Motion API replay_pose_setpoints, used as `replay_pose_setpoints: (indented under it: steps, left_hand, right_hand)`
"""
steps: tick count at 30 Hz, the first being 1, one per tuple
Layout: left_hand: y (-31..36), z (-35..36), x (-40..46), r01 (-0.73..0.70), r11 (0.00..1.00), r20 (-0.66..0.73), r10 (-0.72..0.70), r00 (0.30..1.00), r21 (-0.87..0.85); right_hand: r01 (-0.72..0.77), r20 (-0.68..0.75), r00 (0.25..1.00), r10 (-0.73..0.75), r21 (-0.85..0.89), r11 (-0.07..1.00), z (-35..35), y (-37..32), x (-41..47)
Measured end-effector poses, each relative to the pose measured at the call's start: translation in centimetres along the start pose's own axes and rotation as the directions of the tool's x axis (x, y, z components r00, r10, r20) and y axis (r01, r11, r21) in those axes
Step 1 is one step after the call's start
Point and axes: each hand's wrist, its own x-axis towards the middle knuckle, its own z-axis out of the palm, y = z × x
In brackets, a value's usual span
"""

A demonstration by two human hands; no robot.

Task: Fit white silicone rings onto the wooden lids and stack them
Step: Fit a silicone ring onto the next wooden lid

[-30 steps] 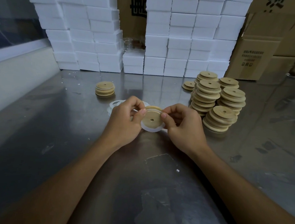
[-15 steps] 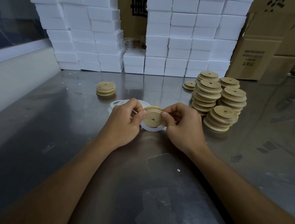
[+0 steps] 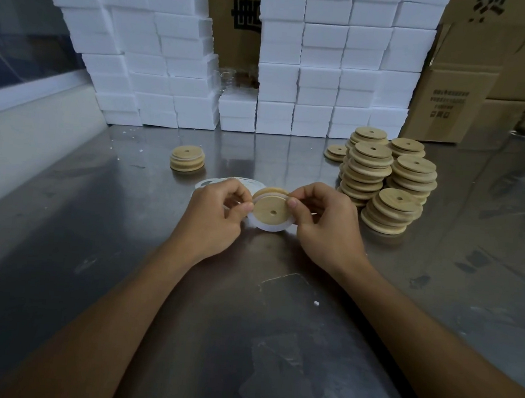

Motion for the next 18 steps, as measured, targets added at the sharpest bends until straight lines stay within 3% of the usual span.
replay_pose_setpoints:
  steps: [10, 14, 18]
  left_hand:
    - [0.9, 1.0, -0.1, -0.238, 0.962, 0.014, 0.238, 0.971, 0.136]
    - [1.0, 1.2, -0.2, -0.098, 0.99, -0.022, 0.097, 0.995, -0.1]
    - [1.4, 1.9, -0.2, 0.007, 0.932, -0.022, -0.016, 1.0, -0.361]
  right_hand:
    - [0.232, 0.103, 0.971, -0.217, -0.168, 0.958, 0.0, -0.6, -0.3]
    - [0.183, 0.053, 0.982, -0.18, -0.063, 0.981, 0.3, -0.4, -0.4]
    - [0.031, 0.011, 0.999, -0.032, 0.113, 0.993, 0.3, -0.4, -0.3]
